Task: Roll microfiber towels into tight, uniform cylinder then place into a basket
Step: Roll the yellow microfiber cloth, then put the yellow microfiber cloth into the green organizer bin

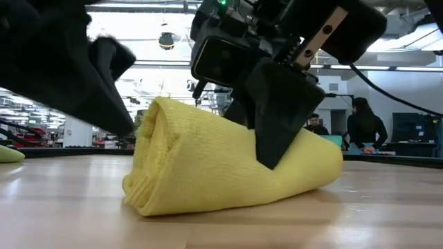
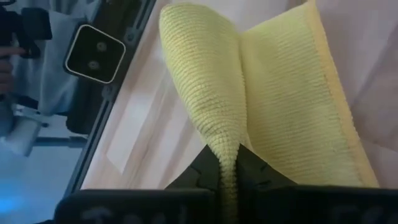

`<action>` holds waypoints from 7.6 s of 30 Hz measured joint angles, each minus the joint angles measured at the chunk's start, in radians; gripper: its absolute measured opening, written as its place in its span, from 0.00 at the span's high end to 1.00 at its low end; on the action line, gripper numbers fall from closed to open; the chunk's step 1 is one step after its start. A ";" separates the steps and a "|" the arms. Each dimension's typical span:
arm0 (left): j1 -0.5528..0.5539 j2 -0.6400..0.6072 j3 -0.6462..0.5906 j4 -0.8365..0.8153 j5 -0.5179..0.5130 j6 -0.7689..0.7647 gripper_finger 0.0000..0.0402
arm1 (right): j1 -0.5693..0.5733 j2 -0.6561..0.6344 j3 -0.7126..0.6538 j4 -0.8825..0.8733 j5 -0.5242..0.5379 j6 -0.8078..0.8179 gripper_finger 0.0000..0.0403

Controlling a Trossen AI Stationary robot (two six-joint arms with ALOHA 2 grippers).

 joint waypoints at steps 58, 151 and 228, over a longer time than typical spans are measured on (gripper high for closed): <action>0.072 0.001 -0.134 0.399 0.140 0.138 1.00 | -0.051 -0.023 -0.109 0.187 -0.036 0.126 0.52; 0.151 0.113 -0.038 0.351 0.114 0.130 1.00 | 0.056 -0.534 -0.589 0.486 0.385 0.264 0.73; 0.021 0.111 0.221 -0.140 -0.148 0.148 1.00 | 0.263 -0.362 -0.355 0.112 0.768 0.472 0.26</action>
